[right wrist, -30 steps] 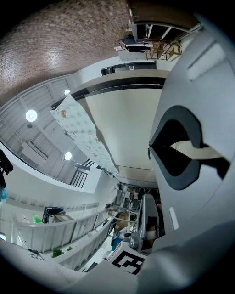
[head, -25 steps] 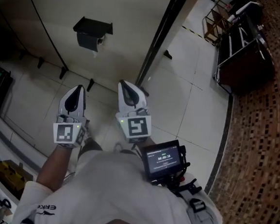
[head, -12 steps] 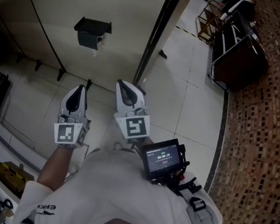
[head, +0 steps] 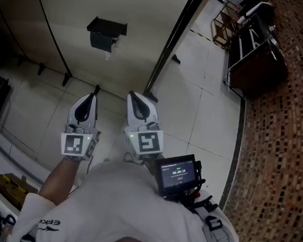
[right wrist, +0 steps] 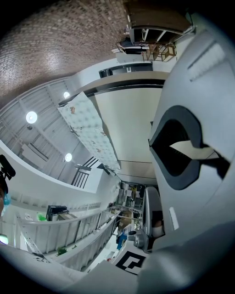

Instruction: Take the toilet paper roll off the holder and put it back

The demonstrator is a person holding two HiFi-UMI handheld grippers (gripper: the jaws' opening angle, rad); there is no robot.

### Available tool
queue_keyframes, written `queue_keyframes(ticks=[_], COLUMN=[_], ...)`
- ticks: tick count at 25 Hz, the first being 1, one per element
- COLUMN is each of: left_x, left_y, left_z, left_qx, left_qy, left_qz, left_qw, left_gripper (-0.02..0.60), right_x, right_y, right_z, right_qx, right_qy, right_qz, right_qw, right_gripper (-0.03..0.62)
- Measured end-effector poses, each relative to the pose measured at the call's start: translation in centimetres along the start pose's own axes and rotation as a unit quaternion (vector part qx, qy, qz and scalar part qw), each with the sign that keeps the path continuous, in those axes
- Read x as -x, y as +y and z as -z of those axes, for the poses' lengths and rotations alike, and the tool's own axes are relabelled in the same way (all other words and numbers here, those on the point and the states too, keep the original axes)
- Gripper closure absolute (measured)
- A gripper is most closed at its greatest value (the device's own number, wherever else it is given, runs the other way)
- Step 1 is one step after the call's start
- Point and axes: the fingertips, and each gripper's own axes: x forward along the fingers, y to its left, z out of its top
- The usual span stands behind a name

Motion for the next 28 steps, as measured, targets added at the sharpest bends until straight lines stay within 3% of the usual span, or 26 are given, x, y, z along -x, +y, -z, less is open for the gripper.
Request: queue_keyframes(ticks=[13, 28], left_x=[1.1, 1.2], left_y=[-0.3, -0.3], left_z=[0.9, 1.1], left_qx=[-0.003, 0.004], left_qy=[0.015, 0.020], left_qz=[0.015, 0.005], left_qw=[0.9998, 0.9998], left_gripper=[0.578, 0.578], right_x=[0.3, 0.4], right_y=[1.6, 1.3], right_z=[1.0, 1.3], right_qx=[-0.003, -0.012], right_qy=[0.020, 0.030], right_qz=[-0.006, -0.004], right_qw=[1.000, 0.999], right_gripper=[0.582, 0.583])
